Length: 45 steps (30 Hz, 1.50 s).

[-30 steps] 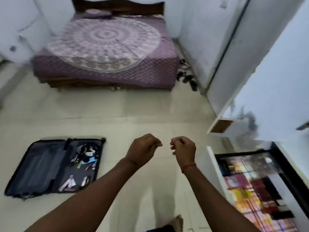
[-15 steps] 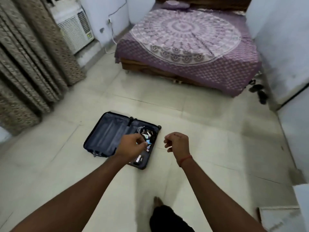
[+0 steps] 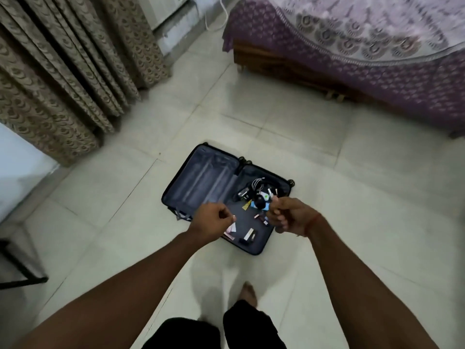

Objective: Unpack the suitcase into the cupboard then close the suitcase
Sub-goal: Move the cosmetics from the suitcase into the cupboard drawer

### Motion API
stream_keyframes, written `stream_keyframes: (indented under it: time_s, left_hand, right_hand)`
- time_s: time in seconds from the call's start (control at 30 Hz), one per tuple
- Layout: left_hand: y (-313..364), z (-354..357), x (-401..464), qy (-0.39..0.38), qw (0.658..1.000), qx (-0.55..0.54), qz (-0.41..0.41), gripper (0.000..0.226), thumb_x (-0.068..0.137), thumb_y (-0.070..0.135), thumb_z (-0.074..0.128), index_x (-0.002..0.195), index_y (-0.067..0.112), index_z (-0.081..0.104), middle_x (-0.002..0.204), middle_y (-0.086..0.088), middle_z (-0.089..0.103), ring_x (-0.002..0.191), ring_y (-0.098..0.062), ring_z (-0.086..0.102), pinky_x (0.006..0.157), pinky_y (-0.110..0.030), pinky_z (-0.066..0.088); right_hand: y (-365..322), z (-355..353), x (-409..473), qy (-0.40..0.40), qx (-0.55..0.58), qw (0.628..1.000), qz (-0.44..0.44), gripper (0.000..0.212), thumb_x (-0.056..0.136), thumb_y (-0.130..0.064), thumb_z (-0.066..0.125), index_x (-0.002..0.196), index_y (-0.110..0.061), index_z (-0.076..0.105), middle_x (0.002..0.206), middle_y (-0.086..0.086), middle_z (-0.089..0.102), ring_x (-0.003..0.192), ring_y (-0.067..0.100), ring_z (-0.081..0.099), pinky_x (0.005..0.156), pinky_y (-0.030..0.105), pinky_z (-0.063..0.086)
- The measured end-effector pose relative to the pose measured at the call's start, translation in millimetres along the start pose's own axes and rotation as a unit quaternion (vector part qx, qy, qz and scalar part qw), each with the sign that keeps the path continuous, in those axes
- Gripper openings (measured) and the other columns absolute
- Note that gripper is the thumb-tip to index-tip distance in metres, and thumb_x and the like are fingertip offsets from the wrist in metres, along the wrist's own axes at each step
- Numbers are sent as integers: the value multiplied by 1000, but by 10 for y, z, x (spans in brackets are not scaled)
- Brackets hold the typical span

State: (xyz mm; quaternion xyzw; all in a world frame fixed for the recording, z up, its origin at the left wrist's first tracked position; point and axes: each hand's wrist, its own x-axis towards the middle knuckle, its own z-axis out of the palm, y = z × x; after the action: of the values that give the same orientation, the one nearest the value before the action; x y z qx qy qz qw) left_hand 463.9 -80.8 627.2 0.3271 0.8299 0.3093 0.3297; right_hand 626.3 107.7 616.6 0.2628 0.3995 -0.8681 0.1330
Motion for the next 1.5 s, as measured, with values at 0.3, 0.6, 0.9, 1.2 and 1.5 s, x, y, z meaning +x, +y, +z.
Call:
stream_keyframes:
  time_s: [0.3,0.6,0.9,1.2,1.5]
  left_hand:
    - [-1702,664,1923,-409,909,-1,-84,37,85,0,68,119,14,62,104,-4,68,79,-5,64,65,-22,52]
    - [-3338,1751,3749,-673,695,164,-195,58,94,4,50,147,18,31,130,-13,51,113,-32,57,86,-49,48]
    - [-4608,2670,4187,-214,945,-19,248,30,84,-17,56,93,6,72,77,3,66,59,8,57,58,-11,44]
    - [-4974,2849,4275,15,950,-67,304,19,90,-7,55,99,5,67,65,14,57,53,0,56,56,-20,51]
    - [-4774,2810,4028,-177,968,-171,-50,21,78,11,55,98,6,55,76,-14,55,51,-23,52,47,-30,49]
  right_hand:
    - [663,-1106,2028,128,-278,940,152,44,81,-52,69,64,-13,59,59,6,54,50,15,42,47,22,33]
    - [2654,-2451,4208,331,-472,817,-9,32,81,-18,63,53,-15,48,55,-2,51,53,11,48,56,26,37]
    - [3516,-2919,5300,322,-538,779,-10,48,90,-33,61,130,-9,49,109,13,68,103,28,63,79,28,44]
    - [3699,-3008,5686,394,-516,758,-64,26,82,-35,71,85,-10,65,89,7,68,84,23,62,64,28,39]
    - [3295,-2926,5355,366,-174,901,-155,17,86,-5,69,73,-3,58,67,13,61,58,18,57,52,24,54]
